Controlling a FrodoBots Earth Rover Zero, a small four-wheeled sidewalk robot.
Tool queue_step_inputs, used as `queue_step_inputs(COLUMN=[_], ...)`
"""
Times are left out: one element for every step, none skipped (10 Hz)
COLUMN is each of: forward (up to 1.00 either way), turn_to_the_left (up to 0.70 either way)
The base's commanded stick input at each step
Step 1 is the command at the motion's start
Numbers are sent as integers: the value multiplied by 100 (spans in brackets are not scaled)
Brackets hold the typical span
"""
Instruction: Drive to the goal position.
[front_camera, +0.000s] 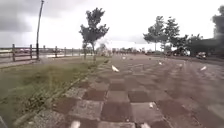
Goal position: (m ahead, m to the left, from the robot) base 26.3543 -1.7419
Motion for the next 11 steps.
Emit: queue_step_inputs(forward=[70,70,70,70,70,70,70,70,70,70,70], turn_to_the_left=[0,0,0,0,0,0,0,0,0,0,0])
